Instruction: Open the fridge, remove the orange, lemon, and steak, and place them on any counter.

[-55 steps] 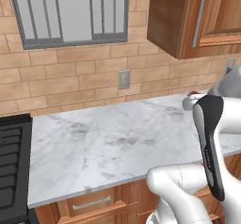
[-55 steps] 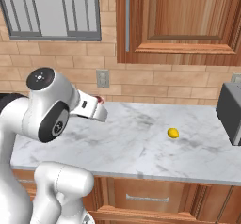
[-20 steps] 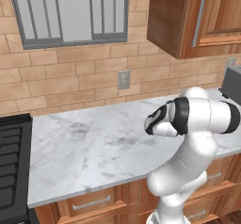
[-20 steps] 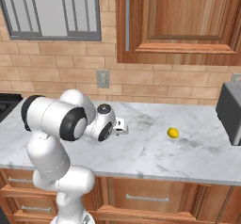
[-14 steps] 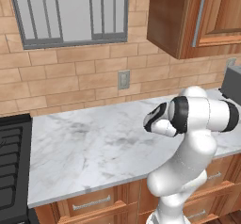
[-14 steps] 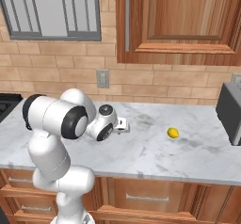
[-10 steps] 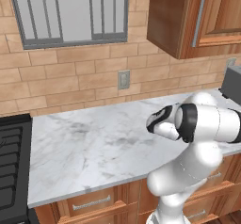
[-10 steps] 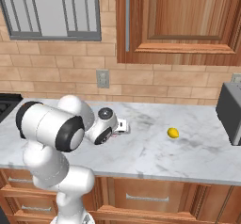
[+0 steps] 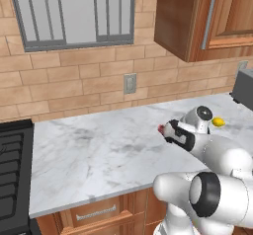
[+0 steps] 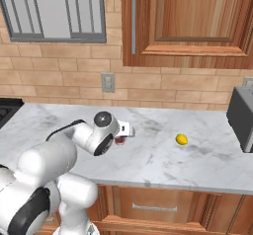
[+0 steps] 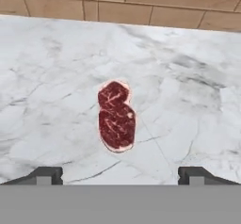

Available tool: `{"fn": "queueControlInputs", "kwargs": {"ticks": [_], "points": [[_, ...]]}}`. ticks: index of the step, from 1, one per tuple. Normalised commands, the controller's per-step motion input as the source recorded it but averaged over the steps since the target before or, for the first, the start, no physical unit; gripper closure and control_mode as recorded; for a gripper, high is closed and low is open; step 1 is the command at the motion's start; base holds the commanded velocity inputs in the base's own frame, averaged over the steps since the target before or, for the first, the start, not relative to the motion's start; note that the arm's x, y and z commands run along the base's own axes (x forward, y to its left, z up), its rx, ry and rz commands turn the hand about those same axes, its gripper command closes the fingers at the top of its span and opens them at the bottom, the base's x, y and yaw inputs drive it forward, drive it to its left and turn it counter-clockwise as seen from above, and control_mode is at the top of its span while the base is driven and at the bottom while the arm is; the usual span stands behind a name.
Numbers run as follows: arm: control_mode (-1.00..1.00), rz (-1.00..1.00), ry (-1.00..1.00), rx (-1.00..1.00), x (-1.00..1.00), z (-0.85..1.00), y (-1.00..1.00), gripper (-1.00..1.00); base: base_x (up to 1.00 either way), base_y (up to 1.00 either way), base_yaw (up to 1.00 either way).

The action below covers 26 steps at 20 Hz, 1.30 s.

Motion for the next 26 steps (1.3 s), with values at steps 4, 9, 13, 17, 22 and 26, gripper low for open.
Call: {"fn": "queueControlInputs", "kwargs": {"ticks": [4,9,13,17,22,26], "points": [[-1.00,0.00,0.00,0.10,-0.61,1.00,0.03,-1.00,0.00,0.00,0.00],[-1.00,-0.01,0.12,0.13,-0.65,1.00,0.12,-1.00,0.00,0.00,0.00],[-1.00,-0.08,0.25,0.17,-0.82,0.82,0.25,-1.00,0.00,0.00,0.00],[-1.00,-0.09,0.34,0.17,-0.65,0.70,0.14,-1.00,0.00,0.00,0.00],[-1.00,-0.04,0.29,0.10,-0.57,0.39,0.00,-1.00,0.00,0.00,0.00],[1.00,0.00,0.00,0.00,0.00,0.00,0.00,-1.00,-0.97,0.00,-0.05]]}}
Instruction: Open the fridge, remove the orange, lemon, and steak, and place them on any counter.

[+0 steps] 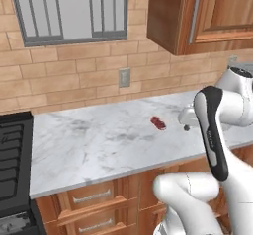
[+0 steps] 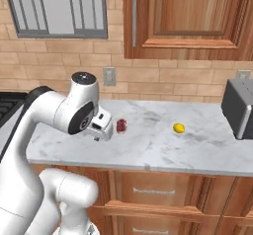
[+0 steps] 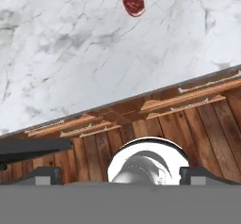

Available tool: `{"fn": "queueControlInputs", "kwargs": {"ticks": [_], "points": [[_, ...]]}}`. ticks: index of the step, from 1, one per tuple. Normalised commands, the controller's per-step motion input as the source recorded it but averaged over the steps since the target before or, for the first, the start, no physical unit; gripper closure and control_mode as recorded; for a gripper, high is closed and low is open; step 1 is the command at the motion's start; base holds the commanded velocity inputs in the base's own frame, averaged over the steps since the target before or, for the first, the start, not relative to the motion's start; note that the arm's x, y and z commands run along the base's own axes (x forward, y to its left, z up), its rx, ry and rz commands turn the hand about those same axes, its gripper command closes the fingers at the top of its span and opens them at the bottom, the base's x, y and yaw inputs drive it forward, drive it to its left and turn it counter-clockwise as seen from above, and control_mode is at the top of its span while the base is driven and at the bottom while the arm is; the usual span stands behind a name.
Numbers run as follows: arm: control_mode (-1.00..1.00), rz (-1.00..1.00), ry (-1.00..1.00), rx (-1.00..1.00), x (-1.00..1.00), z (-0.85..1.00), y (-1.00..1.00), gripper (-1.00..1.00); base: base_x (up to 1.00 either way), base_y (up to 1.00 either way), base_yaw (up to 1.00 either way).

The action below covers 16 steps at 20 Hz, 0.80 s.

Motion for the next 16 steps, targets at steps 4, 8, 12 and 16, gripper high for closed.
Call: {"fn": "queueControlInputs", "kwargs": {"ticks": [4,8,12,16], "points": [[1.00,0.00,0.00,0.00,0.00,0.00,0.00,-1.00,-1.00,0.00,-0.18],[1.00,0.00,0.00,0.00,0.00,0.00,0.00,-1.00,-0.93,0.00,-0.49],[1.00,0.00,0.00,0.00,0.00,0.00,0.00,-1.00,-0.48,0.00,-0.82],[1.00,0.00,0.00,0.00,0.00,0.00,0.00,-1.00,-0.29,0.00,-0.89]]}}
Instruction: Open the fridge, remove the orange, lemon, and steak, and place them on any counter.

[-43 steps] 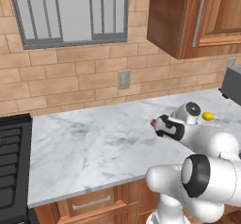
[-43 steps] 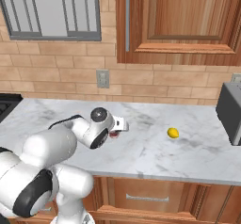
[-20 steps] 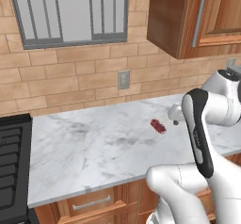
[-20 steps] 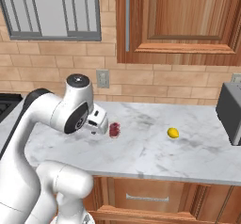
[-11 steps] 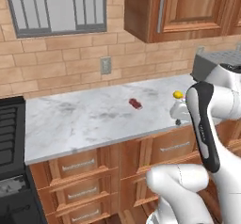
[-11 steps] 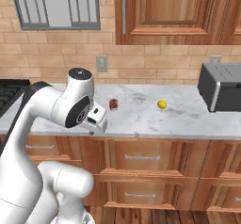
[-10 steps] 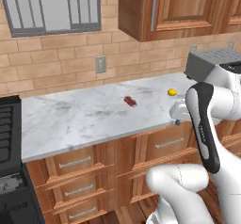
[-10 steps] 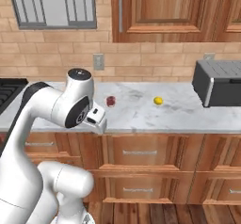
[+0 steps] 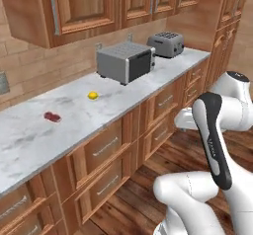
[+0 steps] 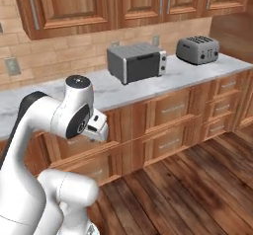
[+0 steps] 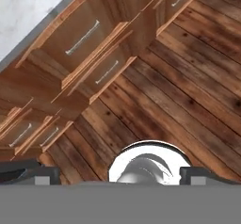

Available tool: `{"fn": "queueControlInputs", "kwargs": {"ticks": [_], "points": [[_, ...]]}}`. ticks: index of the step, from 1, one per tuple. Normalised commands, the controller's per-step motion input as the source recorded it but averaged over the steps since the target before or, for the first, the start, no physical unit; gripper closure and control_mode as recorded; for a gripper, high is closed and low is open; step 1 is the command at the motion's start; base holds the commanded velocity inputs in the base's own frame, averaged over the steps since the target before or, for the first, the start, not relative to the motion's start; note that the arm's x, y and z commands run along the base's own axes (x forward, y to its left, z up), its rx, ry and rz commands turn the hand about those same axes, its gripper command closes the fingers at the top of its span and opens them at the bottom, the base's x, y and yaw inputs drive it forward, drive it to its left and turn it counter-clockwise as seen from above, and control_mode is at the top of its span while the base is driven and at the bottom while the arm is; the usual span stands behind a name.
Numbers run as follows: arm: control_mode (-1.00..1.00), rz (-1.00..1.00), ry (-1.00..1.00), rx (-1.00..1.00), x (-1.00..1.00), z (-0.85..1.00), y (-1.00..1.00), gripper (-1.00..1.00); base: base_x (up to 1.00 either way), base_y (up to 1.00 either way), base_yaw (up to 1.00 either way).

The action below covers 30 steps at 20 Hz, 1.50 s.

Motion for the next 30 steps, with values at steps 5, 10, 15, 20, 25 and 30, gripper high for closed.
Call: {"fn": "queueControlInputs", "kwargs": {"ticks": [5,10,15,20,25,30], "points": [[1.00,0.00,0.00,0.00,0.00,0.00,0.00,-1.00,-0.47,-0.18,-0.75],[1.00,0.00,0.00,0.00,0.00,0.00,0.00,-1.00,-0.71,-0.64,-0.53],[1.00,0.00,0.00,0.00,0.00,0.00,0.00,-1.00,-0.29,-0.78,-0.32],[1.00,0.00,0.00,0.00,0.00,0.00,0.00,-1.00,-0.12,-0.77,-0.23],[1.00,0.00,0.00,0.00,0.00,0.00,0.00,-1.00,0.13,-0.82,-0.14],[1.00,0.00,0.00,0.00,0.00,0.00,0.00,-1.00,0.10,-1.00,-0.10]]}}
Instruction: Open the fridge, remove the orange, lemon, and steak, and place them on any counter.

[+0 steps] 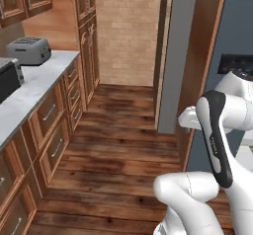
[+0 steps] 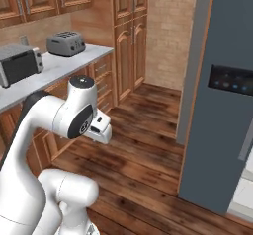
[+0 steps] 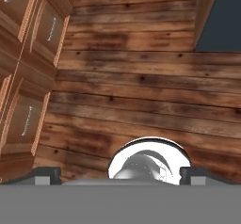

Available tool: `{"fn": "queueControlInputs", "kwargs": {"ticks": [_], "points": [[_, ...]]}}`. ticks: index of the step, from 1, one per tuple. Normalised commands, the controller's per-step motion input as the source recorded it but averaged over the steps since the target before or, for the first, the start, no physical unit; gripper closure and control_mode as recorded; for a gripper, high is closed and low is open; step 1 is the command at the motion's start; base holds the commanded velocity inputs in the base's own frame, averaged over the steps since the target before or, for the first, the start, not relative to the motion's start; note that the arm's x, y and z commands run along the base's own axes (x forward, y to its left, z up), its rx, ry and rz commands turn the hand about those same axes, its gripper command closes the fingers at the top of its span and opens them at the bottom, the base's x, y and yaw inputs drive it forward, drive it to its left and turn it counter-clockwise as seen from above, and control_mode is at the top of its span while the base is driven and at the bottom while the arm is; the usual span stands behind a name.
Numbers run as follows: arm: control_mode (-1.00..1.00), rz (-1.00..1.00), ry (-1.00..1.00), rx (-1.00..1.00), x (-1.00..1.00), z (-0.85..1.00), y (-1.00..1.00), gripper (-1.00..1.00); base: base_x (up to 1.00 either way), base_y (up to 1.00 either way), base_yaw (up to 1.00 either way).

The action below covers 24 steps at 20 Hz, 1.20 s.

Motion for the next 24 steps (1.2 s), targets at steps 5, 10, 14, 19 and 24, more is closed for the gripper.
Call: {"fn": "queueControlInputs", "kwargs": {"ticks": [5,10,14,19,24], "points": [[1.00,0.00,0.00,0.00,0.00,0.00,0.00,-1.00,0.24,-1.00,-0.12],[1.00,0.00,0.00,0.00,0.00,0.00,0.00,-1.00,0.53,-0.80,-0.37],[1.00,0.00,0.00,0.00,0.00,0.00,0.00,-1.00,1.00,-0.13,-0.30],[1.00,0.00,0.00,0.00,0.00,0.00,0.00,-1.00,1.00,0.00,-0.23],[1.00,0.00,0.00,0.00,0.00,0.00,0.00,-1.00,0.69,-0.20,-0.13]]}}
